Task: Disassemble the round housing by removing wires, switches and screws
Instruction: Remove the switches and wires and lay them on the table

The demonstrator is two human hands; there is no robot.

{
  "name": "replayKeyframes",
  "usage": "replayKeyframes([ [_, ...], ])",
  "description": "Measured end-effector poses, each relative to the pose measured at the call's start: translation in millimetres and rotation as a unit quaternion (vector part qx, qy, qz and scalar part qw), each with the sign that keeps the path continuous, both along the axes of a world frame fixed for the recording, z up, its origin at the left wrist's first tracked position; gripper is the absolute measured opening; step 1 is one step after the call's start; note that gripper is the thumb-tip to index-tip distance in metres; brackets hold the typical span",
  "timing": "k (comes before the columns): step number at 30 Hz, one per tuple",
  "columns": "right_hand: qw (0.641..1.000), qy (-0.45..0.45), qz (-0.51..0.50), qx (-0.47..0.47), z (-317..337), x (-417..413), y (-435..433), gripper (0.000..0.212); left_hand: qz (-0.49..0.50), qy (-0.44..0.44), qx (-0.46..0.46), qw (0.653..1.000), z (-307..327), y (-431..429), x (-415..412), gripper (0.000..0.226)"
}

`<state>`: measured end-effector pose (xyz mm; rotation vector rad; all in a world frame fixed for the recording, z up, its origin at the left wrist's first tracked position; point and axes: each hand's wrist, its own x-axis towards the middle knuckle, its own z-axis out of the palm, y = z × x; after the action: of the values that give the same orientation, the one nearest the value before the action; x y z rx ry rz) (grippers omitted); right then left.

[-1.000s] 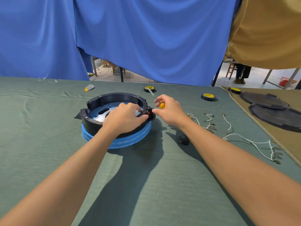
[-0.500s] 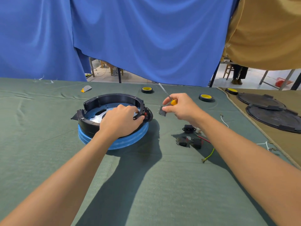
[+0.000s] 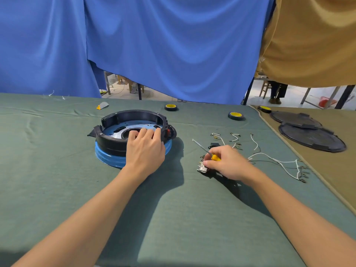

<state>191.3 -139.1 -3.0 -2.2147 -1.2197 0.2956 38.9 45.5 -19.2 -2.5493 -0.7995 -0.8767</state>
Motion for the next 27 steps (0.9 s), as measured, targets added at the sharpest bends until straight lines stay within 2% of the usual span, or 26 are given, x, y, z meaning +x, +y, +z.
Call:
replayKeyframes([
  [4, 0.997, -0.066, 0.005, -0.026, -1, -3, -6, 0.006, 0.000, 0.040, -0.028, 0.999, 2, 2, -3, 0.040],
  [7, 0.992, -0.125, 0.010, -0.021, -4, -5, -9, 0.006, -0.003, 0.055, -0.041, 0.998, 5, 4, -5, 0.047],
  [9, 0.991, -0.134, 0.019, 0.003, -3, -5, -13, 0.014, -0.002, 0.061, -0.042, 0.997, 5, 4, -6, 0.049],
  [13, 0.988, -0.142, 0.059, -0.026, 1, -5, -20, 0.032, -0.004, 0.058, -0.052, 0.997, 5, 2, -7, 0.050],
  [21, 0.986, -0.135, 0.071, -0.072, 6, 6, -25, 0.025, -0.011, 0.062, -0.066, 0.996, 8, -1, -10, 0.043],
  [25, 0.991, -0.122, 0.052, -0.012, 15, 9, -18, 0.022, -0.017, 0.066, -0.078, 0.995, 11, -1, -10, 0.043],
  [27, 0.988, -0.145, 0.052, -0.021, 21, 13, -9, 0.025, -0.022, 0.070, -0.081, 0.994, 13, 0, -9, 0.039],
])
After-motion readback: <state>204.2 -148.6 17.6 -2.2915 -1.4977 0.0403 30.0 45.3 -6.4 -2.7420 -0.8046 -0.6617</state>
